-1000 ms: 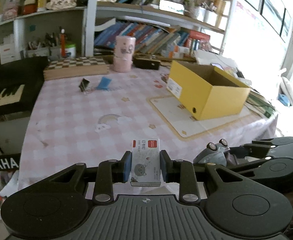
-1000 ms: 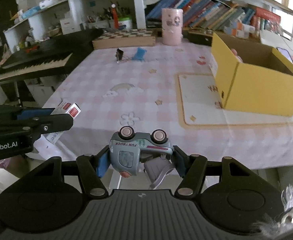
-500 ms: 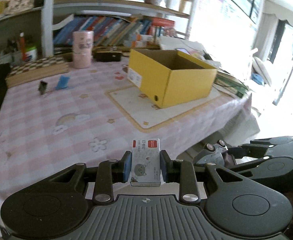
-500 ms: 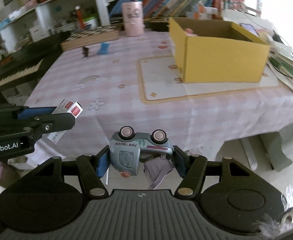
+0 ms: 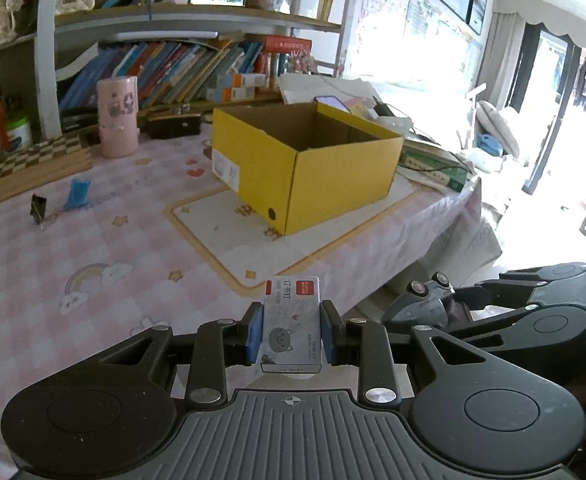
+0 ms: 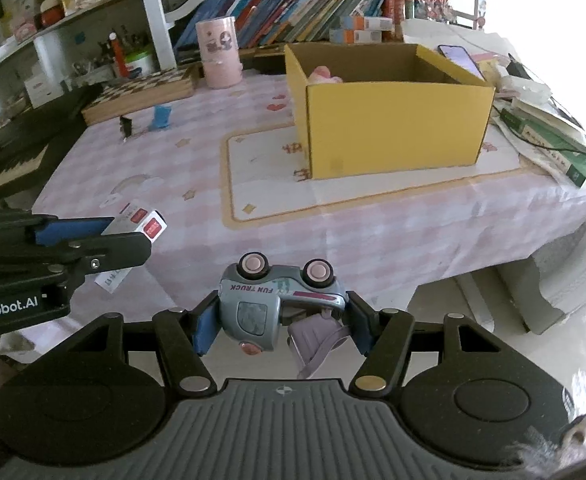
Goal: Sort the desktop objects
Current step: 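Lift and carry the card package and toy car with both tools toward the yellow box, then lower the card package and toy car into the yellow box and open both tools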
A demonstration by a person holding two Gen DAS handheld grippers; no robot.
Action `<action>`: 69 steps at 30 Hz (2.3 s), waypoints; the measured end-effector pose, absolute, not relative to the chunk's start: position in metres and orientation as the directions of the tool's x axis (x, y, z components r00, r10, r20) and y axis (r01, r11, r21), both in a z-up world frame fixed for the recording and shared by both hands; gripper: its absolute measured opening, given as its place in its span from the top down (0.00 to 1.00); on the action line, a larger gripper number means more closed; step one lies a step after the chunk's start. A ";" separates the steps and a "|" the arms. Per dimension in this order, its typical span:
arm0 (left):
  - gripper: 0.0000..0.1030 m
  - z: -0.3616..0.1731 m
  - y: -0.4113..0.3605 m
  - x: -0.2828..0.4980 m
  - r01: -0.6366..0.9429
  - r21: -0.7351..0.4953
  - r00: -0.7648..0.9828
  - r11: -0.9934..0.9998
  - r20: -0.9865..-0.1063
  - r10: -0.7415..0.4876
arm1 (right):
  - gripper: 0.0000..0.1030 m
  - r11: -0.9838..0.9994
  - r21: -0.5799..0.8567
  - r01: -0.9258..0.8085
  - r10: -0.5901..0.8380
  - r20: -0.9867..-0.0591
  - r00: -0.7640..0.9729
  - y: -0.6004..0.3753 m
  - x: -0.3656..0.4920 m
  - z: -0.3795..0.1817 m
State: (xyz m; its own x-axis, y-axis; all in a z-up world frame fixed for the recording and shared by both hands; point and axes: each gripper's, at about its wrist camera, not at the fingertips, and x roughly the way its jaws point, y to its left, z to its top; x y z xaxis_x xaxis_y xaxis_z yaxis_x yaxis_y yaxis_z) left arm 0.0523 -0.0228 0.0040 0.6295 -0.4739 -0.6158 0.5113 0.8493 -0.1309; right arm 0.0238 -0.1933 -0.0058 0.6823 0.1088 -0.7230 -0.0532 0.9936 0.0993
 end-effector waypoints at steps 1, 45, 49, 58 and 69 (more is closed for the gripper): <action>0.73 0.004 -0.025 0.055 0.509 -0.133 0.630 0.850 -0.616 -0.474 | 0.41 0.994 0.096 -0.056 0.108 -0.722 0.683 -0.196 0.026 -0.005; 0.73 0.010 -0.179 0.135 0.507 -0.095 0.651 0.856 -0.609 -0.453 | 0.41 0.993 0.098 -0.069 0.118 -0.712 0.692 -0.358 0.121 0.001; 0.73 0.021 -0.191 0.143 0.491 -0.066 0.688 0.869 -0.582 -0.433 | 0.41 0.991 0.108 -0.082 0.134 -0.683 0.718 -0.376 0.138 0.011; 0.73 0.047 -0.211 0.178 0.443 -0.001 0.776 0.896 -0.500 -0.384 | 0.41 0.984 0.100 -0.148 0.178 -0.572 0.801 -0.408 0.188 0.049; 0.73 0.026 -0.228 0.237 0.394 0.071 0.789 0.916 -0.537 -0.298 | 0.41 0.965 0.057 -0.258 0.247 -0.538 0.806 -0.406 0.258 0.053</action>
State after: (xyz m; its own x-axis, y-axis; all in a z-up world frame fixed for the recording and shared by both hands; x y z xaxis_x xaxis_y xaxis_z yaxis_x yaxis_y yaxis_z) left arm 0.2374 -0.2281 0.0258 0.7894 -0.2980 -0.5366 0.3940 0.9164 0.0707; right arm 0.2575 -0.4056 0.0534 0.8057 0.2468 -0.5385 -0.2576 0.9646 0.0568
